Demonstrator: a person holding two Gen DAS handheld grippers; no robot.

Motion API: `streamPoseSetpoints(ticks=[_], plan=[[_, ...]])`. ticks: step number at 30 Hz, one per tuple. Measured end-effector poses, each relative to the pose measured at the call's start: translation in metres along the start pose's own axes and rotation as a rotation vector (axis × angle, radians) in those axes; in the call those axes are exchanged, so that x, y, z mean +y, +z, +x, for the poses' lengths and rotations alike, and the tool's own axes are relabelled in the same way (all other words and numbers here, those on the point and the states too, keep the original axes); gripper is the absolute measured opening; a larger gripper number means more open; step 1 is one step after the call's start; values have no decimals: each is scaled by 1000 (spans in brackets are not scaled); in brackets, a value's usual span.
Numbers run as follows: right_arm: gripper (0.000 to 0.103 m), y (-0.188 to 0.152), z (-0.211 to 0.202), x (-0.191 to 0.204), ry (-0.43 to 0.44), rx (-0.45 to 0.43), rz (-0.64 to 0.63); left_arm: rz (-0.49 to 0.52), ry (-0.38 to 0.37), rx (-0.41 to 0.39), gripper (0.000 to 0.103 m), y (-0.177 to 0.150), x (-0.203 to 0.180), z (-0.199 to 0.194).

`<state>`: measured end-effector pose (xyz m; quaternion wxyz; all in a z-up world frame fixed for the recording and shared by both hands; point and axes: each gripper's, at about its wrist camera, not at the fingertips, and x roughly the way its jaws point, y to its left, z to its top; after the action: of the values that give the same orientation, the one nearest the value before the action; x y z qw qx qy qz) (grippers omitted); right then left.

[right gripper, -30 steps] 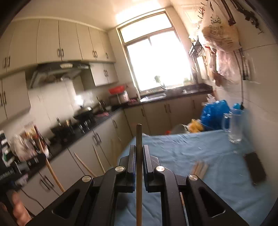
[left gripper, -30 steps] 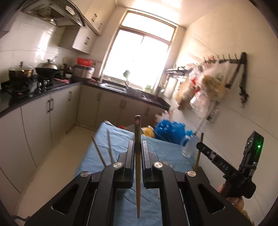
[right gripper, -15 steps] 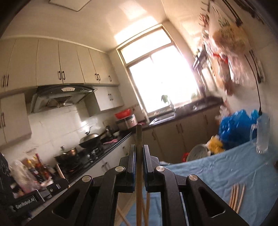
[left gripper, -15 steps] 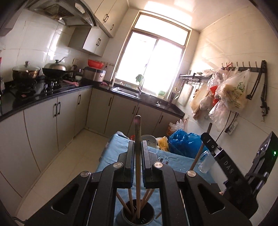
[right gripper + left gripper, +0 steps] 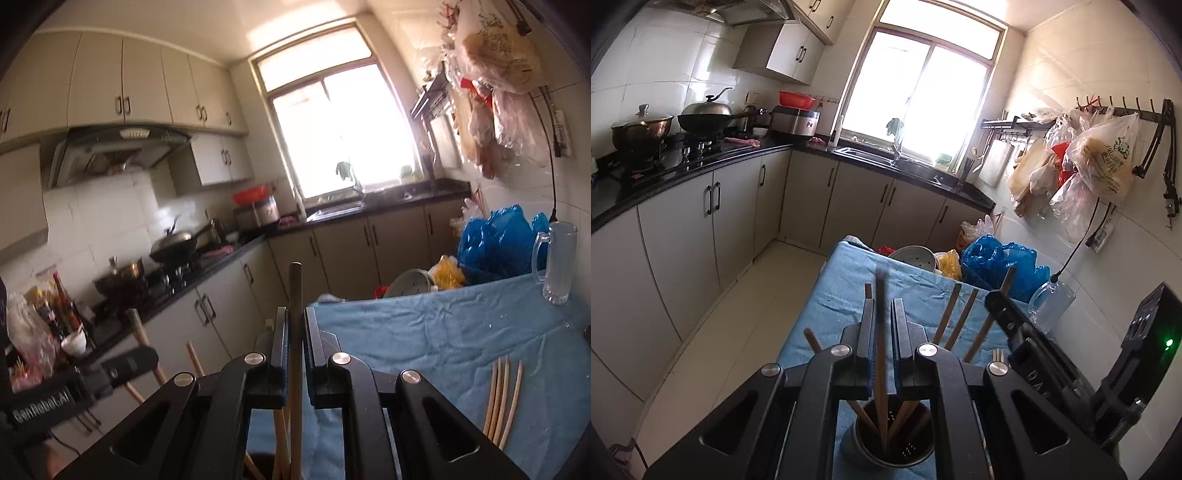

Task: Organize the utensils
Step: 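Lower the chopsticks into the holder and open both grippers, then move both open grippers back toward the remaining chopsticks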

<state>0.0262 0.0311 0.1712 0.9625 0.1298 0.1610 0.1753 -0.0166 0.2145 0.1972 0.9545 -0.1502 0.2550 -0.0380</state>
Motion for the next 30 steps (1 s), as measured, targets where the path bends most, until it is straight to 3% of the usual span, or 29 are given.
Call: streamPoseSetpoints(ticks=[2, 4, 5, 6, 8, 12, 14, 20, 25, 26, 27, 28, 30], plan=[[12, -3, 1, -3, 1, 16, 0, 3, 12, -4, 7, -1, -2, -6], [27, -4, 0, -6, 8, 34, 7, 8, 27, -13, 8, -2, -3, -16], [40, -3, -2, -7, 10, 36, 13, 6, 35, -21, 12, -3, -2, -22], [45, -2, -7, -10, 9, 30, 22, 3, 42, -31, 16, -4, -3, -28], [46, 1, -15, -15, 4, 14, 27, -8, 58, -56, 34, -7, -3, -41], [63, 4, -42, -30, -28, -6, 27, -32, 81, -97, 39, -21, -4, -70], [66, 1, -58, -44, -60, -8, 36, -48, 89, -99, 41, -32, -5, -80], [66, -23, -85, -100, -164, 84, 40, -16, 114, -61, 42, -71, -23, -93], [66, -53, -83, -173, -262, 287, 95, 48, 59, 38, 43, -106, -53, -79], [59, -58, -79, -184, -270, 327, 102, 65, 49, 62, 43, -113, -60, -74], [42, -66, -71, -198, -266, 390, 107, 79, 38, 82, 43, -119, -66, -69], [33, -70, -65, -206, -265, 424, 109, 95, 24, 102, 43, -124, -72, -65], [27, -81, -50, -223, -274, 496, 118, 129, 2, 127, 43, -133, -83, -60]])
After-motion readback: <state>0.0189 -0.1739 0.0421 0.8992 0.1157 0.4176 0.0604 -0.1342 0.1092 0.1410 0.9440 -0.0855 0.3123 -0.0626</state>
